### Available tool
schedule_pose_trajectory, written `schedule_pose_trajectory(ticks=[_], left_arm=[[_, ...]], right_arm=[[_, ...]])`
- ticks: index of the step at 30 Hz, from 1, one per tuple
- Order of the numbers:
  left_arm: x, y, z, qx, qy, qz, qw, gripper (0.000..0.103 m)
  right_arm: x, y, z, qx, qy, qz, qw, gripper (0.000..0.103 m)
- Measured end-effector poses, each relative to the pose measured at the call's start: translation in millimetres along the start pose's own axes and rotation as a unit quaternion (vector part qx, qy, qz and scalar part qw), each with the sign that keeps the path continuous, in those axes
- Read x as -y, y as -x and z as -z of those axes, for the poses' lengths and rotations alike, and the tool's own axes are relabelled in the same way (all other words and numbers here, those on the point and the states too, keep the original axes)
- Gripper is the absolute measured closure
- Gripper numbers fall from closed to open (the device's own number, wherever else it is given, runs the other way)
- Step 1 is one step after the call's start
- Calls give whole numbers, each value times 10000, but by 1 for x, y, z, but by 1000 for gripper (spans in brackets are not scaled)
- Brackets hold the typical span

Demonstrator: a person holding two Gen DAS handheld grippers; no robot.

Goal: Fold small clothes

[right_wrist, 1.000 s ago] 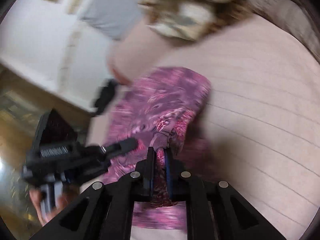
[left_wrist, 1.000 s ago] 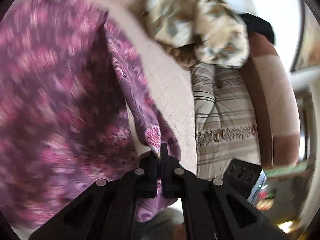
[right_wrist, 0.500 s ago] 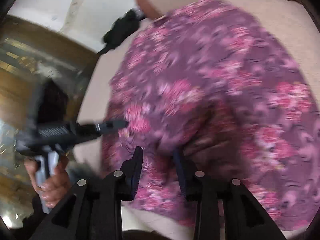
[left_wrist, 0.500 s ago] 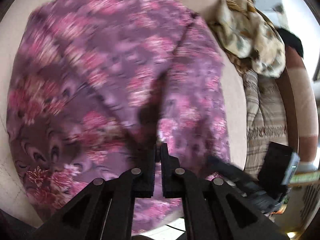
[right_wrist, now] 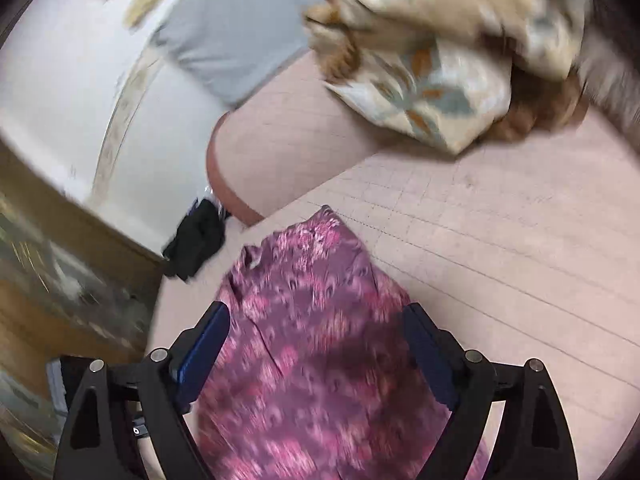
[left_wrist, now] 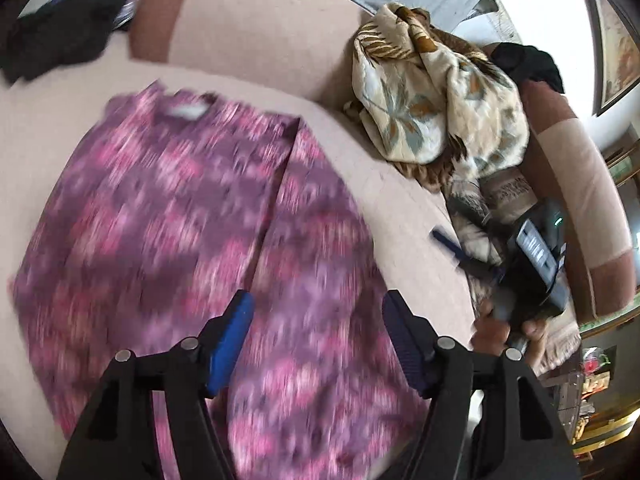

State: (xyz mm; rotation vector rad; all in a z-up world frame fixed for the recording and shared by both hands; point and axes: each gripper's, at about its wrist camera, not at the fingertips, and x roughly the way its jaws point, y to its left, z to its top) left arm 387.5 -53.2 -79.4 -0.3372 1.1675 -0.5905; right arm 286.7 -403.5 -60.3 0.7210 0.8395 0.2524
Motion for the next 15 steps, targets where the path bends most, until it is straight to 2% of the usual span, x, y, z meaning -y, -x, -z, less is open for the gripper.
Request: schedule_pose_trajectory(ticks=[2, 4, 6, 8, 10, 12, 14, 15], left_arm=[[0, -30, -35, -220, 153, -22, 9996, 37], [-4, -62, -66, -462, 365, 83, 9982, 37], [-11, -93, -95, -620, 589, -13, 9963, 37], [-20, -121, -120, -703, 861, -223, 9936, 37], [-29, -140, -135, -703, 1090, -266, 9912, 37], [-36, -153, -145, -645, 1255, -370, 9893, 37], [-38, -167, -152, -655, 1388, -330, 9876, 37], [-39, -174, -152, -701, 1438, -297, 9867, 37]], right_arm=[[28, -17, -4, -163, -343, -58, 9993, 19], [54, -38, 0, -484, -714, 126, 9962, 29], [75, -54, 2, -738, -1049, 18, 9917, 37], [90, -63, 8, -825, -1491, -322, 9849, 43], [91, -75, 12, -1033, -1640, -411, 9802, 51], [90, -81, 12, -1056, -1619, -299, 9807, 51], [94, -85, 12, -1090, -1712, -378, 9785, 54], [96, -88, 13, -1118, -1776, -422, 9768, 59]])
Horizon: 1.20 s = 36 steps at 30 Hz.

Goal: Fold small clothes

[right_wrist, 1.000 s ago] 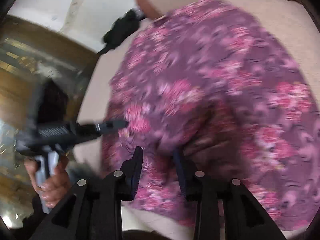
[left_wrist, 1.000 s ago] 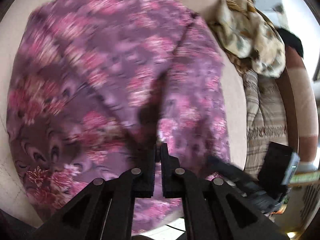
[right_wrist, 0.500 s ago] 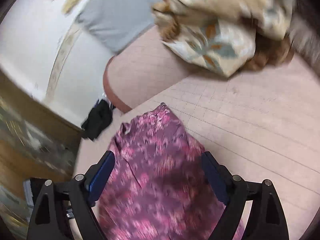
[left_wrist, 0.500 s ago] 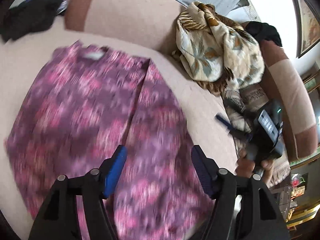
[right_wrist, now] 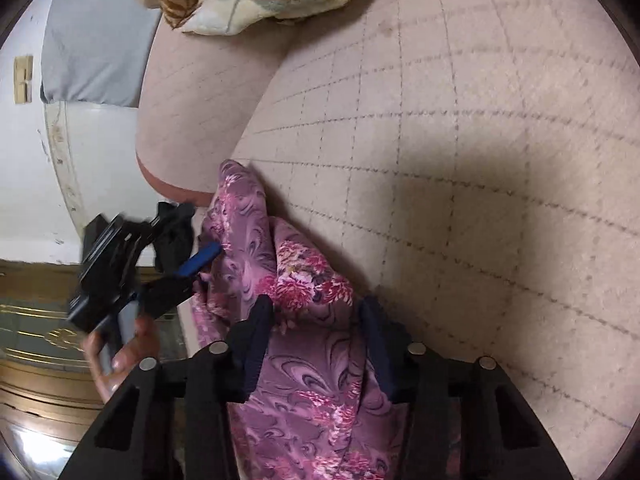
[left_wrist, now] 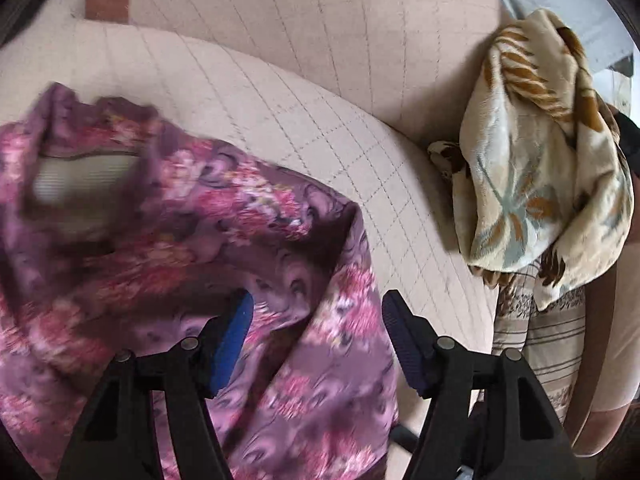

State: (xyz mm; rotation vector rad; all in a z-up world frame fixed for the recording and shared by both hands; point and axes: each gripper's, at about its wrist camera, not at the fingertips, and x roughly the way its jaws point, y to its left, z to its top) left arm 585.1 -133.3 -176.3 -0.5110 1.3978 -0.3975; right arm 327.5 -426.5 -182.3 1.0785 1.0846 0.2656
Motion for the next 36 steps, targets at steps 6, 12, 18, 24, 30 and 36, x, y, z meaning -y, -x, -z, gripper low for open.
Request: schedule_pose_trajectory(ticks=[6, 12, 18, 24, 30, 36], left_arm=[[9, -19, 1, 29, 50, -408, 9992, 93], [4, 29, -10, 535, -77, 60, 9985, 97], [-14, 16, 2, 115, 220, -167, 9996, 79], [-24, 112, 125, 516, -819, -206, 9951, 30], [-86, 151, 278, 474, -899, -344, 9942, 30], [-138, 123, 356, 358, -128, -144, 9992, 37]], right_arm=[[10, -4, 0, -10, -199, -19, 9998, 92], [-15, 26, -3, 486, 142, -111, 9987, 96], [-1, 0, -4, 95, 196, 623, 9978, 91], [-27, 41, -5, 571, 509, 382, 9963, 38], [-63, 50, 43, 364, 1255, 146, 9913, 38], [-54, 40, 151, -69, 1842, 312, 9824, 43]])
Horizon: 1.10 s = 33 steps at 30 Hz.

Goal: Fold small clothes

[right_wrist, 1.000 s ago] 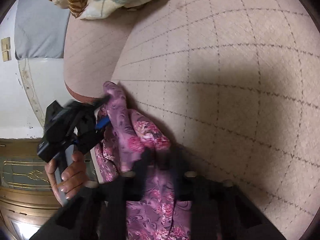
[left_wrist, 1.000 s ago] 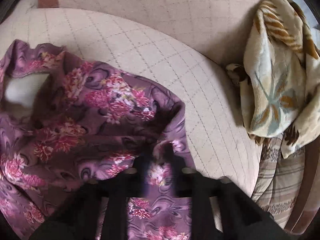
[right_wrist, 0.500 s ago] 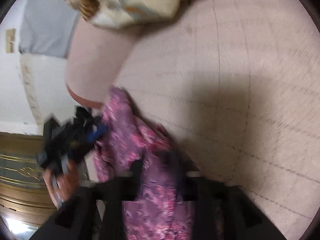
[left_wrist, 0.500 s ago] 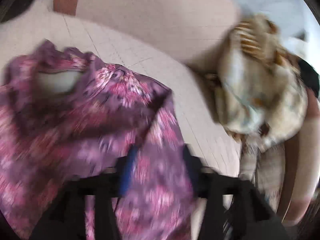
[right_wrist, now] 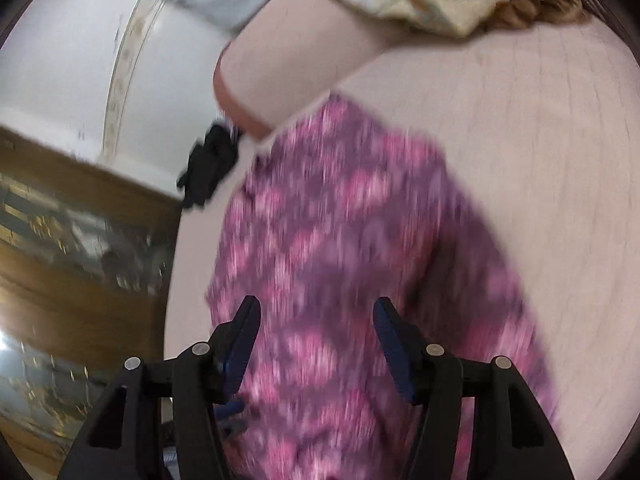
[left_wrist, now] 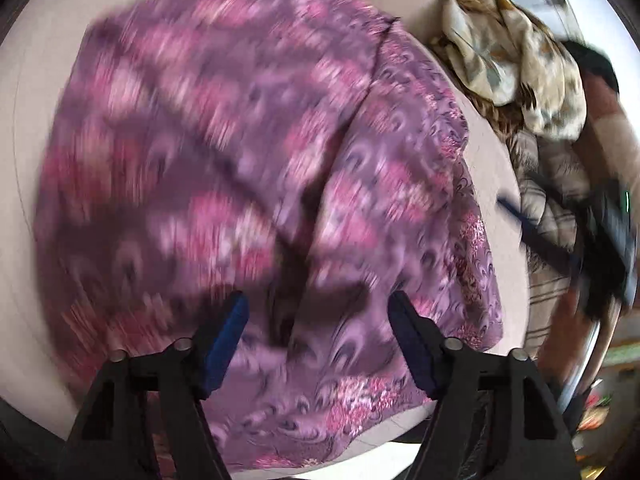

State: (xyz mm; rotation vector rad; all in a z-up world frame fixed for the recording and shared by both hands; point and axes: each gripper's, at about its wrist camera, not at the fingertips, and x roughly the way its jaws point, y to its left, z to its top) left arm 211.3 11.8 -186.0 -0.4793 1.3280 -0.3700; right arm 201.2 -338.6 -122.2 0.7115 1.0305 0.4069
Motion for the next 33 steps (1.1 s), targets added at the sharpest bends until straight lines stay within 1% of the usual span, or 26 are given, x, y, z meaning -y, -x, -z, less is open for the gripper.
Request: schedule_pose_trajectory(ticks=[1, 2, 3, 4, 5, 6, 7, 8, 10, 11, 12, 13, 14, 15, 16, 17, 19, 21, 23, 24, 25, 26, 28, 29, 31, 33], left_arm=[[-6, 2, 7, 129, 96, 113, 9998, 40], [-9, 6, 12, 321, 139, 194, 9992, 50], [-10, 8, 14, 341, 121, 289, 9989, 66], [-8, 7, 16, 261, 81, 438, 9987, 97], [-8, 8, 19, 184, 171, 589, 9979, 99], [-6, 11, 22, 194, 147, 642, 9976, 99], [-3, 16, 24, 251, 37, 640, 9976, 99], [-1, 22, 28, 329, -45, 552, 9979, 99], [-10, 23, 34, 503, -6, 134, 9986, 96], [-14, 20, 36, 607, -72, -173, 9980, 83], [-13, 17, 33, 634, -173, -474, 9967, 75], [-14, 19, 35, 661, -223, -484, 9964, 74], [-12, 29, 35, 706, -201, -367, 9966, 66], [-10, 39, 35, 851, -249, -286, 9956, 60], [-4, 55, 36, 1138, -386, -235, 9925, 44], [1, 68, 35, 1331, -473, -321, 9894, 33], [9, 91, 25, 1567, -654, -611, 9836, 31], [12, 106, 5, 1621, -783, -744, 9809, 30], [3, 124, -26, 1720, -805, -827, 9783, 30], [-1, 130, -41, 1736, -771, -854, 9781, 29], [-6, 135, -57, 1730, -697, -892, 9784, 28], [-11, 137, -83, 1682, -607, -940, 9794, 27], [-19, 135, -123, 1650, -508, -949, 9804, 27], [-22, 132, -136, 1647, -449, -971, 9805, 27], [-36, 114, -179, 1518, -212, -1054, 9826, 27], [-42, 94, -209, 1402, -213, -1177, 9829, 27]], right_arm=[[3, 1, 27, -97, 34, -16, 9999, 47], [5, 1, 45, -197, 71, -2, 9998, 49], [5, -4, 72, -334, 130, 134, 9993, 59], [8, -6, 84, -384, 156, 269, 9988, 74], [8, -10, 96, -464, 210, 427, 9978, 82], [9, -14, 107, -499, 301, 607, 9965, 95], [8, -13, 110, -438, 370, 776, 9953, 97], [7, -8, 109, -277, 460, 930, 9942, 97], [6, 2, 105, 3, 550, 1009, 9934, 96], [8, 4, 103, 76, 552, 1014, 9933, 96], [12, 2, 101, 111, 519, 1016, 9934, 89], [15, 0, 100, 100, 491, 1056, 9931, 75], [17, -2, 100, 105, 481, 1156, 9921, 66], [14, -1, 98, 126, 509, 1238, 9909, 49], [10, 2, 98, 178, 601, 1310, 9894, 43], [3, 8, 98, 275, 706, 1244, 9893, 42], [-10, 20, 97, 385, 869, 1055, 9899, 35], [-21, 28, 89, 434, 961, 920, 9902, 29], [-34, 38, 73, 482, 1063, 708, 9906, 25], [-41, 41, 60, 448, 1198, 592, 9900, 20], [-47, 41, 51, 424, 1287, 574, 9891, 17], [-53, 42, 34, 396, 1394, 577, 9878, 17], [-56, 39, 2, 332, 1461, 550, 9872, 17], [-55, 35, -13, 291, 1458, 537, 9874, 16], [-48, 25, -57, 148, 1403, 505, 9887, 16], [-42, 12, -92, 120, 1439, 631, 9875, 16]])
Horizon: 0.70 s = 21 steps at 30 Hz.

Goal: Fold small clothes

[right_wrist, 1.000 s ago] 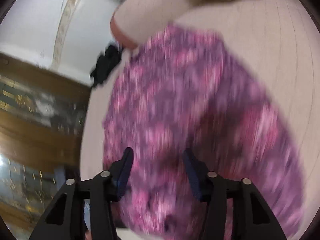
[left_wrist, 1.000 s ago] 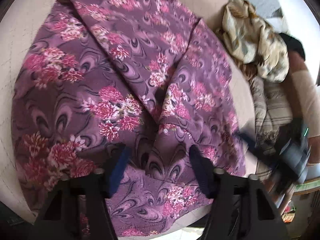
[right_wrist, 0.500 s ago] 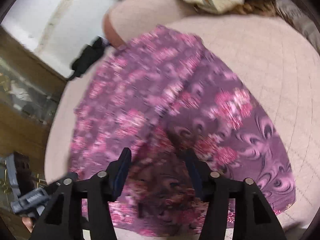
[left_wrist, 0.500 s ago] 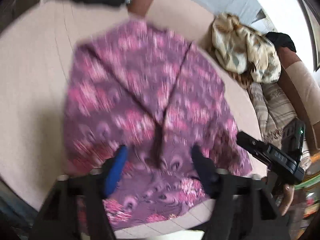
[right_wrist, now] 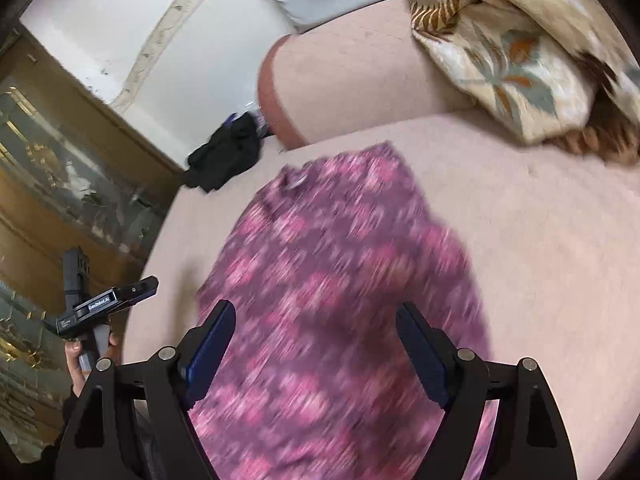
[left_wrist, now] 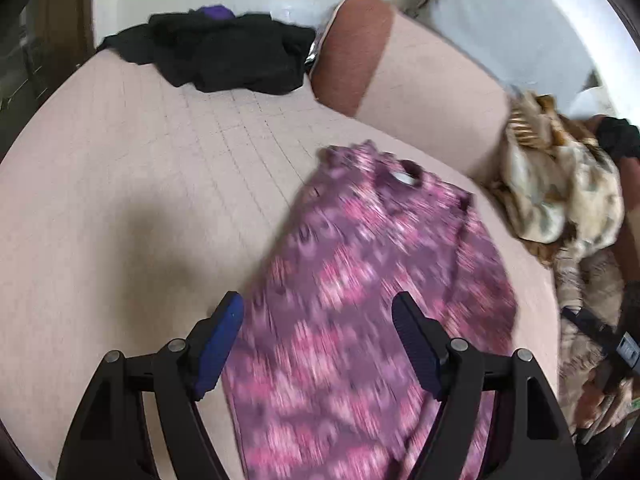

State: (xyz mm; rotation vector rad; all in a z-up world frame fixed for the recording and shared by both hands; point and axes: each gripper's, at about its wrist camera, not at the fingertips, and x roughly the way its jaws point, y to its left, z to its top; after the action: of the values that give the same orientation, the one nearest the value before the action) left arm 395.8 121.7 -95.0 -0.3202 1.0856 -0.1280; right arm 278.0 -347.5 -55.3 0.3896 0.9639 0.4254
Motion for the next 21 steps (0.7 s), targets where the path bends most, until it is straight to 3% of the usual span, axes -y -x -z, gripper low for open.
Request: schedule_pose_trajectory(ticks=[7, 11, 12, 13, 14, 15, 16, 18, 21], left_arm=[[19, -106, -71, -458, -67, -56, 9989, 27], [37, -151, -90, -629, -296, -474, 9965, 29], [39, -161, -90, -735, -457, -622, 9943, 34], [39, -169, -88, -880, -596, -733, 9916, 62], [34, -168, -88, -887, -592, -722, 9917, 71], [28, -164, -89, -821, -503, -554, 9938, 78], [21, -160, -90, -840, -429, -361, 9949, 94], [7, -148, -96, -842, -254, -49, 9961, 95], [-7, -120, -112, -309, -70, 99, 9994, 96]], right_arm=[[53, -111, -104, -425, -66, 691, 9967, 21], [73, -169, -141, -596, -320, 871, 9939, 24], [77, -184, -146, -682, -373, 814, 9936, 29], [77, -194, -147, -777, -352, 735, 9936, 45], [77, -203, -148, -887, -258, 721, 9931, 56], [75, -206, -146, -956, -125, 810, 9920, 70], [75, -207, -144, -1001, 6, 941, 9905, 75], [80, -202, -145, -964, 17, 981, 9905, 97], [91, -179, -153, -646, -186, 901, 9937, 99]])
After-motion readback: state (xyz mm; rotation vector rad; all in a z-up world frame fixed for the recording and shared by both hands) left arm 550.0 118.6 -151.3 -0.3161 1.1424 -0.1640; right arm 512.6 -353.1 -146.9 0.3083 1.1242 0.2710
